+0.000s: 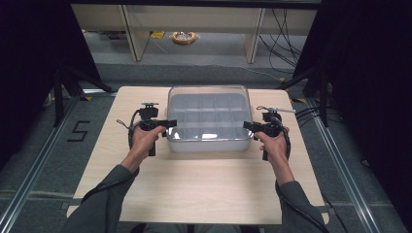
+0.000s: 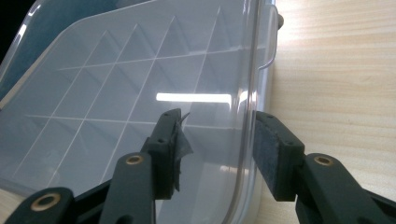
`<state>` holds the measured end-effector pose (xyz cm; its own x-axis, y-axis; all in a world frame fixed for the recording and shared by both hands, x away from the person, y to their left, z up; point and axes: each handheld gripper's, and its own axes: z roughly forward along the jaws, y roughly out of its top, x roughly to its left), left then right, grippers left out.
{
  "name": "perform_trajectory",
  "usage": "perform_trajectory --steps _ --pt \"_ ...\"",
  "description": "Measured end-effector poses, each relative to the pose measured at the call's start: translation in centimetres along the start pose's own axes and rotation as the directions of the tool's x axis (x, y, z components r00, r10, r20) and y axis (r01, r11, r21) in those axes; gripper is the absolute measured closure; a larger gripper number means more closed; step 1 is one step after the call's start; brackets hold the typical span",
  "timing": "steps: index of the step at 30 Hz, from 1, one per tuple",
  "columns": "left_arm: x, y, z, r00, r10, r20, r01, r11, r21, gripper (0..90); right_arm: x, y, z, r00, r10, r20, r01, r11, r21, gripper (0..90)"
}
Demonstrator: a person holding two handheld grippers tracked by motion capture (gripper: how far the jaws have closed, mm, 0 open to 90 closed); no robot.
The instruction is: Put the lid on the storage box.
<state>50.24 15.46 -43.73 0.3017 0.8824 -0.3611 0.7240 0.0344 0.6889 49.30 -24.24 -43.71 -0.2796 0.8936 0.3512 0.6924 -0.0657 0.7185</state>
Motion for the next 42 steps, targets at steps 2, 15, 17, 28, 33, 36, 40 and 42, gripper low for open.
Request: perform_trajectory --steps 2,15,17,28,33,36,40,42 --pt "-0.1 0.0 0.0 1.0 0.006 -0.006 -0.006 1.0 -0.001 52.1 0.0 0.0 0.0 1.0 -0.001 0.001 0.001 1.0 -0.001 55.0" --pt "-0.9 -0.4 0.2 0.998 0.028 -0.056 -0.029 0.9993 -0.025 47.0 1.2 0.0 0.1 0.9983 0.022 0.053 -0.023 0.999 0.023 50.5" --pt "-1.0 -0.4 0.2 0.998 0.025 -0.058 -0.027 0.9993 -0.026 46.6 1.0 0.0 0.2 0.9984 -0.028 0.049 0.027 1.0 0.009 49.2" --pt "-1.5 -1.2 0.6 0.9848 0.119 -0.126 -0.123 0.9921 -0.023 46.0 1.6 0.0 0.5 0.995 -0.046 0.088 0.047 0.999 -0.012 43.0" --pt "-1.4 -1.1 0.7 0.9898 0.089 -0.112 -0.092 0.9953 -0.03 47.0 1.7 0.0 0.7 0.9945 -0.045 0.095 0.045 0.999 -0.005 42.1" --pt "-1.2 -1.0 0.7 0.9918 0.079 -0.101 -0.082 0.9962 -0.03 47.0 2.0 0.1 0.5 0.9951 -0.02 0.097 0.018 1.0 0.017 41.8" --pt "-1.0 -1.1 0.7 0.9909 0.087 -0.103 -0.09 0.9957 -0.022 48.2 2.1 0.2 0.2 0.9922 -0.037 0.119 0.035 0.999 0.019 40.4" --pt "-0.9 -1.1 0.7 0.9933 0.069 -0.093 -0.071 0.9972 -0.024 48.3 1.8 0.3 0.1 0.9932 -0.049 0.106 0.048 0.999 0.018 40.0"
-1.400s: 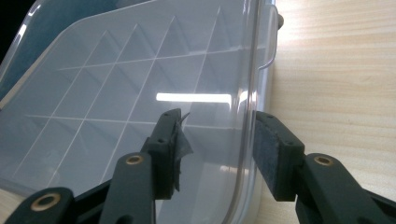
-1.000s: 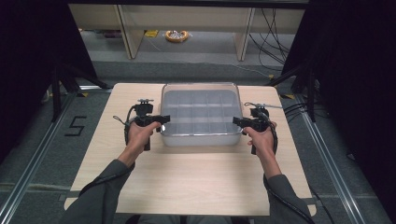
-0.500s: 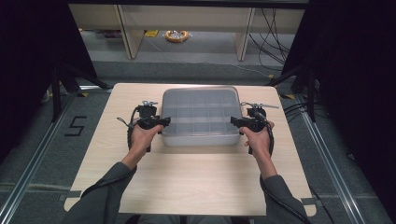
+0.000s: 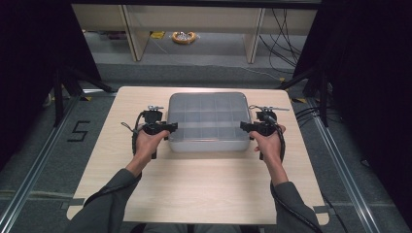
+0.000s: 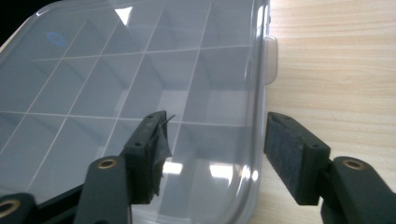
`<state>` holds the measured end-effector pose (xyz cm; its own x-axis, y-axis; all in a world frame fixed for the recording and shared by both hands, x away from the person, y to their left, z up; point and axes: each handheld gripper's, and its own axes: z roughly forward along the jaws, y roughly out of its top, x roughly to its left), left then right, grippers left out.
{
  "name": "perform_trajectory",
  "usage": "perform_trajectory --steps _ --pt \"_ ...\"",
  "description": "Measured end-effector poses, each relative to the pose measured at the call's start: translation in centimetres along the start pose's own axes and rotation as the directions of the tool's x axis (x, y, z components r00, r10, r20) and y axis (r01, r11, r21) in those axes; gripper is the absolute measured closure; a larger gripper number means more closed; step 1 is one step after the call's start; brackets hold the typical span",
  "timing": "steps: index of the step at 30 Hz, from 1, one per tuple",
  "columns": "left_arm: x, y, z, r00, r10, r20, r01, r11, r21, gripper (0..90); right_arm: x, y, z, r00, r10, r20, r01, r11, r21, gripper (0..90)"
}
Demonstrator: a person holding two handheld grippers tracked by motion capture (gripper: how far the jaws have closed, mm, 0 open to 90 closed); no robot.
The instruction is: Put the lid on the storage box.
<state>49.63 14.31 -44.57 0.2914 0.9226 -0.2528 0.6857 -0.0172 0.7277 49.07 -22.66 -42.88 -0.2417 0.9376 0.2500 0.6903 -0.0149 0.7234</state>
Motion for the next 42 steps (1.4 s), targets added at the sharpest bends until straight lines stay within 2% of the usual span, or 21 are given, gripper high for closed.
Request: perform_trajectory --steps 1,2,3,4,5,6,7,9,10,11,13,15,16,17,20,21,25,27,30,37,42 --pt "0.1 0.0 0.0 1.0 -0.005 0.007 0.005 1.0 0.0 48.3 0.0 0.1 -0.4 0.9968 0.07 -0.037 -0.068 0.996 0.055 40.8" --pt "0.2 0.0 0.0 0.9999 -0.008 0.01 0.008 1.0 0.003 48.3 0.0 0.1 -0.4 0.9968 0.07 -0.037 -0.068 0.996 0.055 40.8" --pt "0.2 0.0 0.0 0.9998 -0.016 0.014 0.016 0.9999 0.004 48.4 -0.4 0.0 -0.2 0.9989 0.038 -0.027 -0.037 0.999 0.037 40.9" --pt "0.5 0.1 -0.1 0.9996 -0.012 0.025 0.012 0.9997 0.019 48.5 -0.6 -0.1 -0.3 0.9993 0.034 -0.013 -0.033 0.999 0.041 41.2" --pt "0.7 0.0 0.0 0.9976 -0.056 0.041 0.055 0.9982 0.023 48.6 -0.6 -0.1 -0.2 0.9972 0.072 -0.017 -0.072 0.997 0.032 41.1" --pt "0.7 0.0 0.0 0.9976 -0.056 0.041 0.055 0.9982 0.023 47.9 -0.6 -0.1 -0.2 0.9972 0.072 -0.017 -0.072 0.997 0.032 41.1" --pt "1.0 0.0 0.0 0.9946 -0.088 0.055 0.087 0.996 0.023 47.2 -1.3 -0.3 -0.1 0.9986 0.04 -0.034 -0.04 0.999 0.002 40.6" --pt "1.0 0.0 0.0 0.9943 -0.087 0.063 0.086 0.9962 0.016 47.2 -1.3 -0.4 -0.2 0.9986 0.04 -0.034 -0.04 0.999 0.005 40.3" --pt "1.0 -0.1 -0.1 0.9942 -0.091 0.058 0.09 0.9958 0.013 46.9 -1.3 -0.4 -0.4 0.9971 0.062 -0.044 -0.061 0.998 0.018 40.0" --pt "1.1 -0.1 -0.3 0.9943 -0.087 0.062 0.086 0.9962 0.013 46.8 -1.6 -0.5 -0.4 0.9988 0.022 -0.044 -0.022 1.0 0.005 39.9" --pt "1.1 -0.1 -0.3 0.9944 -0.087 0.061 0.086 0.9962 0.007 46.5 -1.6 -0.5 -0.5 0.9989 0.018 -0.043 -0.018 1.0 0.005 39.6" --pt "1.1 0.0 -0.5 0.9939 -0.09 0.064 0.089 0.9959 0.009 45.5 -1.1 -0.5 -0.8 0.9952 0.081 -0.055 -0.08 0.997 0.019 39.0" --pt "1.1 0.0 -0.6 0.9937 -0.09 0.066 0.09 0.9959 0.006 45.5 -1.4 -0.5 -0.9 0.9974 0.039 -0.06 -0.039 0.999 0.007 38.3" --pt "1.0 0.1 -0.6 0.9922 -0.102 0.071 0.103 0.9947 -0.004 45.1 -1.1 -0.6 -1.2 0.9961 0.065 -0.059 -0.065 0.998 0.011 37.7" --pt "1.0 0.3 -0.8 0.9922 -0.1 0.073 0.101 0.9949 -0.001 44.6 -1.2 -0.7 -1.3 0.9969 0.052 -0.059 -0.052 0.999 0.001 37.1" --pt "1.0 0.3 -0.9 0.9914 -0.107 0.076 0.108 0.9942 -0.007 43.9 -1.2 -0.8 -1.7 0.9948 0.051 -0.088 -0.051 0.999 -0.002 35.9" --pt "1.3 0.5 -1.9 0.9908 -0.099 0.092 0.101 0.9948 -0.015 43.8 -0.9 -1.1 -2.5 0.996 0.026 -0.085 -0.027 1.0 -0.01 35.4" --pt "1.3 0.3 -2.5 0.9911 -0.081 0.106 0.081 0.9967 -0.001 41.9 -0.6 -1.5 -3.2 0.993 0.018 -0.116 -0.02 1.0 -0.017 34.9" --pt "1.3 -0.2 -3.1 0.9908 -0.071 0.115 0.072 0.9974 -0.003 41.3 -0.4 -2.0 -3.6 0.9923 -0.006 -0.124 0.003 1.0 -0.028 34.5" --pt "1.3 -1.0 -4.4 0.987 -0.067 0.146 0.069 0.9976 -0.009 38.1 -0.2 -2.7 -4.4 0.9875 -0.006 -0.157 0.001 0.999 -0.035 34.2" --pt "1.2 -1.6 -5.3 0.9862 -0.033 0.162 0.034 0.9994 -0.009 37.3 0.1 -3.3 -4.8 0.9853 -0.028 -0.169 0.023 0.999 -0.03 34.1"
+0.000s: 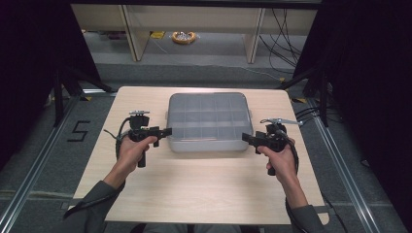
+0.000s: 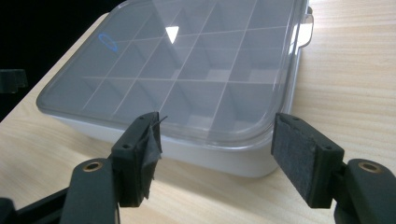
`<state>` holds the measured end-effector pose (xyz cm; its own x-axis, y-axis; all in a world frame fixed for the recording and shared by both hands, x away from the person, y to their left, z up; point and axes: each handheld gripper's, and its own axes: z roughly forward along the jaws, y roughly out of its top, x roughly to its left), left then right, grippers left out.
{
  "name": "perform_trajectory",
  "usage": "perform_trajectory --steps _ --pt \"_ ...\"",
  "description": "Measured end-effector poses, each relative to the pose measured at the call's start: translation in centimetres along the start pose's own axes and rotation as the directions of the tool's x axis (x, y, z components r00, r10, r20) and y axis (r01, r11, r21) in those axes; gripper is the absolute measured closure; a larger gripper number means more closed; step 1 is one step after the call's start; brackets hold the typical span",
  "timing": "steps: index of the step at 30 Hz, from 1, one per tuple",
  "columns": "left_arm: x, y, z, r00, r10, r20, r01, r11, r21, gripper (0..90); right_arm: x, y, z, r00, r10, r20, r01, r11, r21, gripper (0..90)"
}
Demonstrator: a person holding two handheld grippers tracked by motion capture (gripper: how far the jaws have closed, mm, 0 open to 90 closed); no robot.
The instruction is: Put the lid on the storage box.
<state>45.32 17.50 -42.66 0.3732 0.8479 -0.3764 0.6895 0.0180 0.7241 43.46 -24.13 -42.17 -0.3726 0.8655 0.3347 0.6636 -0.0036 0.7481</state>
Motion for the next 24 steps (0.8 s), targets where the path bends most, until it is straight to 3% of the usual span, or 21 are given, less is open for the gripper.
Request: perform_trajectory --steps 14,18,19,20,22,24 --pt "-0.9 -2.4 -1.1 0.9981 0.023 0.057 -0.023 0.9997 -0.008 32.0 1.1 -1.1 -1.0 0.9993 -0.033 -0.018 0.034 0.999 0.01 31.6" --pt "-1.4 -2.8 -1.4 0.9976 0.046 0.052 -0.046 0.9989 -0.005 31.4 1.2 -1.3 -1.0 0.9991 -0.037 -0.022 0.037 0.999 0.006 31.2" --pt "-1.4 -3.0 -1.5 0.9961 0.072 0.052 -0.072 0.9974 0.008 30.9 1.3 -1.4 -1.1 0.999 -0.036 -0.028 0.036 0.999 0.012 31.0" --pt "-1.6 -3.1 -1.4 0.9969 0.057 0.055 -0.057 0.9984 -0.001 30.7 1.7 -1.5 -1.2 0.9993 0.001 -0.036 -0.001 1.0 0.018 30.9" --pt "-1.6 -3.2 -1.5 0.9963 0.065 0.056 -0.066 0.9978 0.007 30.2 1.5 -1.6 -1.1 0.9988 -0.036 -0.034 0.036 0.999 0.007 30.6" --pt "-1.6 -3.4 -1.6 0.9957 0.078 0.05 -0.079 0.9968 0.016 30.1 1.8 -1.6 -1.1 0.9993 -0.019 -0.032 0.019 1.0 0.006 30.5"
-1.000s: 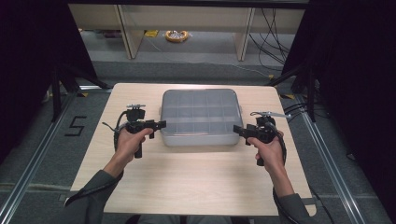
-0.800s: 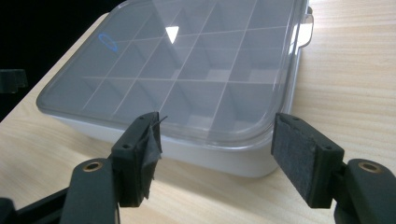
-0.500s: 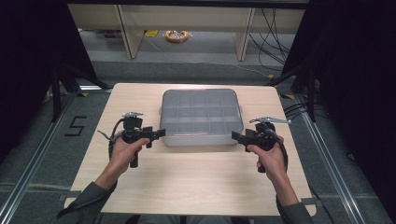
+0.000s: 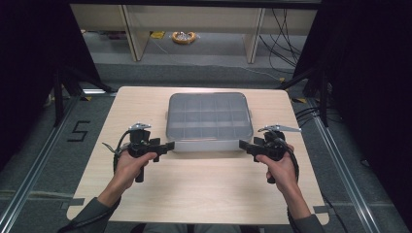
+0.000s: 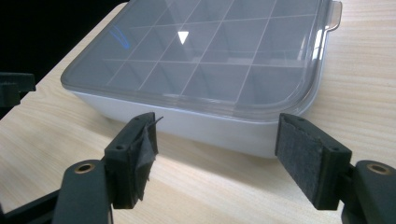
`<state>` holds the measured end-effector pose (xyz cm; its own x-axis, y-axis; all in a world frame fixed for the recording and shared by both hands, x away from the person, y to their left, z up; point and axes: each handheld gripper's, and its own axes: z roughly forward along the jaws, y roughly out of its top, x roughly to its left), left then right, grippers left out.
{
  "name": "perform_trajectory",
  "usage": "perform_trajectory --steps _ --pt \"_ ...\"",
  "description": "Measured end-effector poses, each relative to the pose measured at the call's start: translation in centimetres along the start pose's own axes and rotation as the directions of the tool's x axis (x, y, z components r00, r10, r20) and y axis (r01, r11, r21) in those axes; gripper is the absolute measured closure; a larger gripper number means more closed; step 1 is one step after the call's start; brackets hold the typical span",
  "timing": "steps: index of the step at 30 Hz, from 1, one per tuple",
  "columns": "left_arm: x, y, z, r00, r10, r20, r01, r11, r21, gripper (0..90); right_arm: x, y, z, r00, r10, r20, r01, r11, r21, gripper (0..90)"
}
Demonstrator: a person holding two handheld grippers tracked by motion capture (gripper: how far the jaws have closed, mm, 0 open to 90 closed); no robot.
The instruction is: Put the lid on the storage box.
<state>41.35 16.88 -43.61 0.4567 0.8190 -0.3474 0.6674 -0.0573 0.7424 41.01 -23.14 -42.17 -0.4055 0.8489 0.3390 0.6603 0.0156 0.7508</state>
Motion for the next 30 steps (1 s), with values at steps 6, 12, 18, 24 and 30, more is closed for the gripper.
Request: perform_trajectory --steps 6,12,18,24,30 --pt "-0.5 -0.5 0.0 1.0 -0.001 0.009 0.001 1.0 -0.002 30.1 0.1 -0.1 -0.1 0.9997 -0.023 -0.012 0.023 1.0 0.001 30.1" --pt "-1.2 -1.0 0.0 0.9994 0.014 0.032 -0.015 0.9999 0.009 29.8 0.2 -0.4 -0.2 0.9995 -0.032 -0.009 0.032 0.999 0.008 30.1" --pt "-1.9 -1.5 0.1 0.9981 0.032 0.053 -0.033 0.9993 0.017 29.2 0.4 -0.9 -0.2 0.9989 -0.043 -0.016 0.043 0.999 0.016 29.8" --pt "-2.1 -2.2 0.2 0.9942 0.081 0.07 -0.084 0.9957 0.039 28.6 0.6 -1.2 -0.3 0.9973 -0.063 -0.038 0.063 0.998 0.009 26.5" --pt "-2.3 -3.0 0.2 0.9905 0.101 0.092 -0.106 0.9931 0.049 25.7 0.8 -1.9 -0.3 0.9982 -0.048 -0.035 0.049 0.999 0.019 17.2"
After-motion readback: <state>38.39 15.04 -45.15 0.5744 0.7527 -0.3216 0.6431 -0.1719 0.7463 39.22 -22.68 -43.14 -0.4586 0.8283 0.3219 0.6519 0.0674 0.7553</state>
